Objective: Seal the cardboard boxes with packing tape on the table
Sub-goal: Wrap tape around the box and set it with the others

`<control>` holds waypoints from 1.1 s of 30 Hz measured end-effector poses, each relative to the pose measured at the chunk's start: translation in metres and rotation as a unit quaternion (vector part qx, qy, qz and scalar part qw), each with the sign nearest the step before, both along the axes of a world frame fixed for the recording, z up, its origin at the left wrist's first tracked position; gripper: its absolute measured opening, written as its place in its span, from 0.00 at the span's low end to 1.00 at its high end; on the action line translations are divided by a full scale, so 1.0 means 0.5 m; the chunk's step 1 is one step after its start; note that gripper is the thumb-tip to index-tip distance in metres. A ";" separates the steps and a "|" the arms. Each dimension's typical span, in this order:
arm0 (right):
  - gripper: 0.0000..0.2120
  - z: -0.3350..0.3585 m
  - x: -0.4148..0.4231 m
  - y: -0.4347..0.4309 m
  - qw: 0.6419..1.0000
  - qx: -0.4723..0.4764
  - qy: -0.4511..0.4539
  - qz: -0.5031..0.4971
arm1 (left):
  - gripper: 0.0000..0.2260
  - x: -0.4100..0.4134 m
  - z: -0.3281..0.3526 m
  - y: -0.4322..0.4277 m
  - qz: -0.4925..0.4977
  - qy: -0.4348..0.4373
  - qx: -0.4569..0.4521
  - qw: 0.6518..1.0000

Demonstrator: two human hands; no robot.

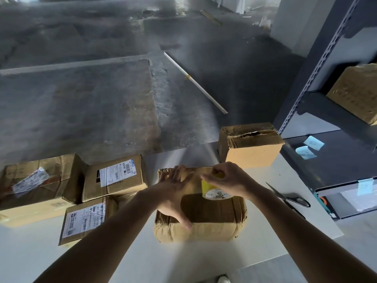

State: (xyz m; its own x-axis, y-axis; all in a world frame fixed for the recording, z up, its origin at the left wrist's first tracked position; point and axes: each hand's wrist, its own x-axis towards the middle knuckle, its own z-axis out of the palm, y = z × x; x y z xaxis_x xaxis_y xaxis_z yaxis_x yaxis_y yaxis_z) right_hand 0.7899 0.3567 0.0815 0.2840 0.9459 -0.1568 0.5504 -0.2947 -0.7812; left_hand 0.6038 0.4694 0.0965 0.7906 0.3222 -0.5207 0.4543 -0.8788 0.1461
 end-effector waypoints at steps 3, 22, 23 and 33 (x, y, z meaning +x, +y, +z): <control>0.11 0.008 -0.001 -0.002 1.000 0.001 0.008 -0.005 | 0.63 -0.007 -0.016 0.005 0.001 -0.011 -0.014 1.000; 0.19 0.001 -0.001 -0.003 0.999 -0.009 -0.021 -0.027 | 0.62 -0.045 -0.117 -0.117 0.228 -0.118 0.067 0.964; 0.19 0.000 -0.001 -0.003 0.999 -0.010 -0.023 -0.026 | 0.62 -0.041 -0.119 -0.121 0.235 -0.122 0.073 0.962; 0.18 -0.003 -0.009 0.001 0.999 -0.003 -0.033 -0.020 | 0.54 -0.014 -0.136 -0.167 0.221 -0.162 0.088 0.958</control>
